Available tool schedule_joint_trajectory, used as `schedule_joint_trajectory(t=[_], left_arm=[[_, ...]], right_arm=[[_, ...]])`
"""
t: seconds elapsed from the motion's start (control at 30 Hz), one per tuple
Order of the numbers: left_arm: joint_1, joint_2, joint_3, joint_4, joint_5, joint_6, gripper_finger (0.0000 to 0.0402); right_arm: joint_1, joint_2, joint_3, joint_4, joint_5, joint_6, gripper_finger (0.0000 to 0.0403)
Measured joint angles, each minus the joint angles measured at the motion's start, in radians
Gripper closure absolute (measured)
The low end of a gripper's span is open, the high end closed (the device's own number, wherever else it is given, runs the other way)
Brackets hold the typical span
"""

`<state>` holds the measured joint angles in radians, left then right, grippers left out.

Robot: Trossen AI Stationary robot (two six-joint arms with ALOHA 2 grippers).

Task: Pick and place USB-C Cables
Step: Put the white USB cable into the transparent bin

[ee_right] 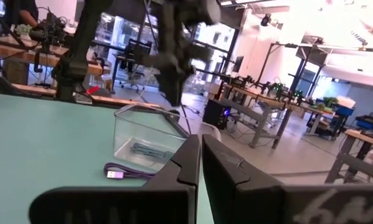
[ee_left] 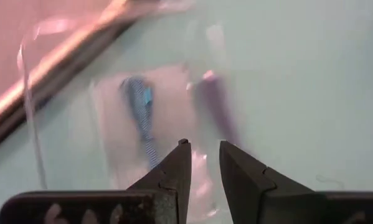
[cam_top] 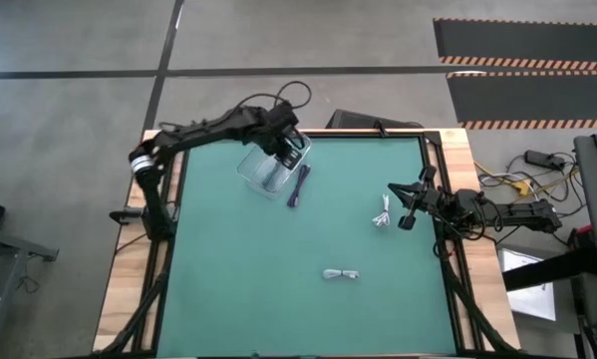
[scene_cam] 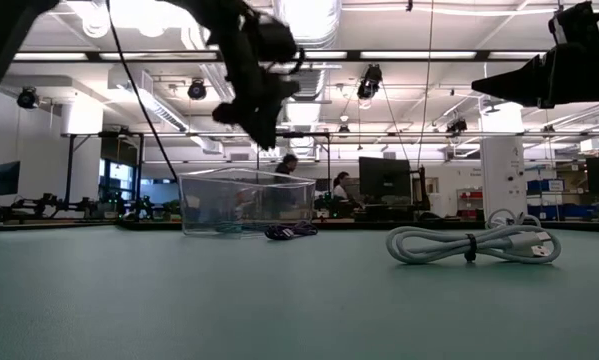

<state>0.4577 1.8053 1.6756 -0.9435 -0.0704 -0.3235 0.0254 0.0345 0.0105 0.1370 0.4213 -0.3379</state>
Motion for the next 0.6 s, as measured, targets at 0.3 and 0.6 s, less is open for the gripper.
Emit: schedule_joint_trajectory(t=[0.3,0.6], left_arm=[[-0.221,-0.229,-0.224,0.370,-0.038,0.050,0.0335],[-0.380,-0.398,-0.486,0.692,-0.040,0.138,0.0335]], right_arm=[[0.000,0.009,0.000,-0.008,-0.001,0.058,0.0394],[0.000,0.013,0.000,-0.006,-0.001,0.119,0.0394]])
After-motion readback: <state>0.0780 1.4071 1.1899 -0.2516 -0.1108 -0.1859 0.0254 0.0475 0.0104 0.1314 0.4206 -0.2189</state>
